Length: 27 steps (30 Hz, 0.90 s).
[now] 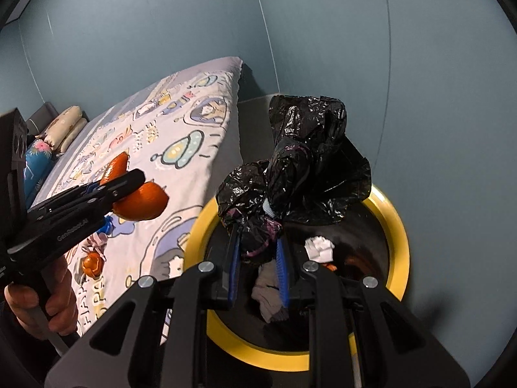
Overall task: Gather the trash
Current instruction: 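Carry the orange peel and black bag over the bin with both tools, then open both tools to drop the peel and black bag into the bin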
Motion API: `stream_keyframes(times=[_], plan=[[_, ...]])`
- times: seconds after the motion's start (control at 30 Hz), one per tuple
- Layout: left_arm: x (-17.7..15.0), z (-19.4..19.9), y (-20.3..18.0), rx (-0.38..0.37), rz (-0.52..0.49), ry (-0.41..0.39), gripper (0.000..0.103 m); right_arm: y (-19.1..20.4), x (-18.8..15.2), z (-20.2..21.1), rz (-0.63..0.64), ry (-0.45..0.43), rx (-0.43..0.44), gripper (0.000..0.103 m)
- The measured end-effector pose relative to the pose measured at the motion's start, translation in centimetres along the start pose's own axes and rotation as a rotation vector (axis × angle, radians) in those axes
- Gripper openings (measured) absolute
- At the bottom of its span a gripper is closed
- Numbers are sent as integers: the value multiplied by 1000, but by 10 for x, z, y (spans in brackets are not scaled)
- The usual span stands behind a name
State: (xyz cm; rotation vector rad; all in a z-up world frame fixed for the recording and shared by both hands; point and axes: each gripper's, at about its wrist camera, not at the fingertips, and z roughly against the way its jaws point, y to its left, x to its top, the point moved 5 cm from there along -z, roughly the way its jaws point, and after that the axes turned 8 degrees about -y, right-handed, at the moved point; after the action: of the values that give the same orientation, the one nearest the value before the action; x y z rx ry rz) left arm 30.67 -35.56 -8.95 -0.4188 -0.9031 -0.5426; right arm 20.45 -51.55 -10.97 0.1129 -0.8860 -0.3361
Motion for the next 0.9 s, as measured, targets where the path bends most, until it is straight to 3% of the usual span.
stream_keyframes(times=[0.27, 0.9], plan=[[-20, -33, -24, -65, -8, 82, 26, -23, -21, -14, -41, 56, -23, 18], [-45, -70, -33, -68, 20, 193, 28, -39, -34, -26, -56, 115, -35, 19]])
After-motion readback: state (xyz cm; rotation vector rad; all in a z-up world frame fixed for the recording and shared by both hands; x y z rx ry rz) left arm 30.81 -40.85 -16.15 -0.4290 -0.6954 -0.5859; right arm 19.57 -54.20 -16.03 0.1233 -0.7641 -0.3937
